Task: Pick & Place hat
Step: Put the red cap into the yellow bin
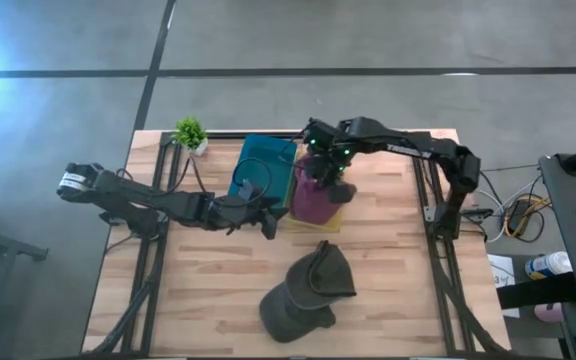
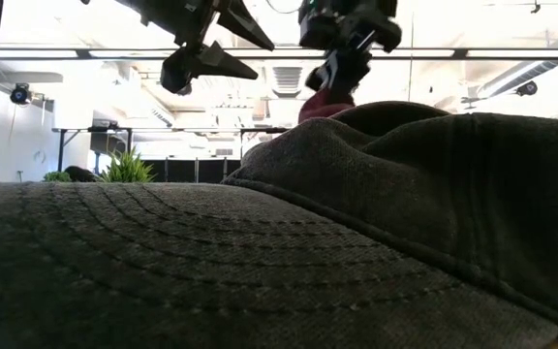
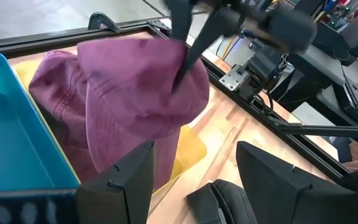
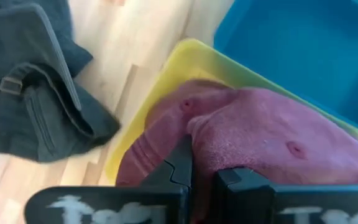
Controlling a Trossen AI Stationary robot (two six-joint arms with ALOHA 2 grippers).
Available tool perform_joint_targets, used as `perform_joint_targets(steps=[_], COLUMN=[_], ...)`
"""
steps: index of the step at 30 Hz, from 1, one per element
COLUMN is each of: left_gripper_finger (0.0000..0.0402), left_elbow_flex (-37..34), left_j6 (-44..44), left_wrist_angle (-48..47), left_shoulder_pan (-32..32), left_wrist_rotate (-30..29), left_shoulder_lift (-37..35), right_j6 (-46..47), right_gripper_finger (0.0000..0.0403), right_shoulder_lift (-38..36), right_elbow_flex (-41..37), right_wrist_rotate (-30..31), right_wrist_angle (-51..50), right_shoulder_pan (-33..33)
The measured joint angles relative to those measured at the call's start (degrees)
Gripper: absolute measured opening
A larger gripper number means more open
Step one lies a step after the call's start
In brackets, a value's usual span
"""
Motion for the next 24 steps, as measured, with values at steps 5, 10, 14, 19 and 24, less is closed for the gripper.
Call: perform_joint_targets(steps=[5,10,14,19,24], left_gripper_finger=[0.0216,0.0216,0.0216,0.0216,0.0216], left_elbow_flex=[0.00,0.00,0.00,0.03,0.96], left_j6=[0.23,0.73,1.70,2.94,5.54], left_wrist_angle=[-0.05,-0.11,-0.26,-0.28,-0.04], left_shoulder_pan=[0.00,0.02,0.07,0.20,0.56], left_wrist_rotate=[-0.01,0.00,0.00,-0.05,-2.94], left_shoulder_lift=[0.00,0.00,0.00,-0.01,-0.97], right_j6=[0.03,0.15,0.78,5.88,7.62], right_gripper_finger=[0.0008,0.0008,0.0008,0.0021,0.0077], right_shoulder_lift=[4.76,7.41,7.81,7.70,7.68], right_elbow_flex=[-0.03,2.17,3.53,4.45,4.15], right_wrist_rotate=[-2.14,-2.34,-2.37,-2.57,-2.51], right_wrist_angle=[2.88,4.81,5.89,4.87,3.67], right_shoulder_pan=[0.18,0.33,0.40,-0.27,-0.61])
